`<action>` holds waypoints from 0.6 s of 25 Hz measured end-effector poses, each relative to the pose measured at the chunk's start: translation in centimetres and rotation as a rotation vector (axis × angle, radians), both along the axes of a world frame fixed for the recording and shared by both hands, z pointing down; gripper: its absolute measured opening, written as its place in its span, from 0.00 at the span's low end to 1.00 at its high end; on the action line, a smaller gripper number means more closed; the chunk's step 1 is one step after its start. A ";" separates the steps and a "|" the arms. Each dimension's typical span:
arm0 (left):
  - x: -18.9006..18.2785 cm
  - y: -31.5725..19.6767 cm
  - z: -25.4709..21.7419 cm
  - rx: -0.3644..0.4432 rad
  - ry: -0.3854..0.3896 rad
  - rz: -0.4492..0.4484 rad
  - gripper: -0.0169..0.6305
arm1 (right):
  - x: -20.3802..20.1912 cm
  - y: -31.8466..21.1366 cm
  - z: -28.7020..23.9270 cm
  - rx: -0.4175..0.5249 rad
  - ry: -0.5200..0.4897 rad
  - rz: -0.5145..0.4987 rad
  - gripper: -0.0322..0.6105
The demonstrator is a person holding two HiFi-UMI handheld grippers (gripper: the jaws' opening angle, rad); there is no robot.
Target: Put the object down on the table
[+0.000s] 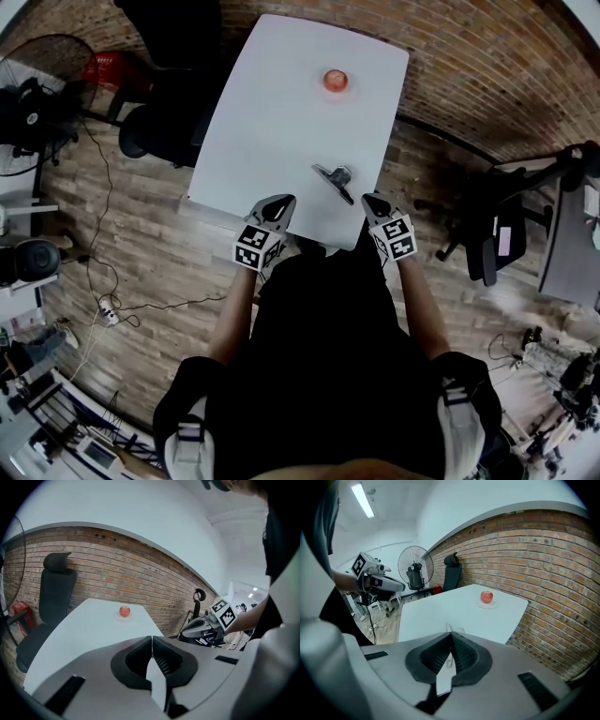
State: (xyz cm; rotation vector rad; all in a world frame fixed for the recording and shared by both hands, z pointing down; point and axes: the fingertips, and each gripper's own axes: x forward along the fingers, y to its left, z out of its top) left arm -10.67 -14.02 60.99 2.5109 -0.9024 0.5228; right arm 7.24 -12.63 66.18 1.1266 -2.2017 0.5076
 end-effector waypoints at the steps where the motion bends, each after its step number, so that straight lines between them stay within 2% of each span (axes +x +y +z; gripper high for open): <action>1: 0.2 0.1 0.0 -0.004 -0.001 0.001 0.06 | 0.2 0.1 0.0 -0.001 0.000 0.000 0.05; 15: 2.0 0.2 0.1 0.003 0.004 0.037 0.06 | 2.4 0.1 -0.7 0.020 0.005 0.054 0.05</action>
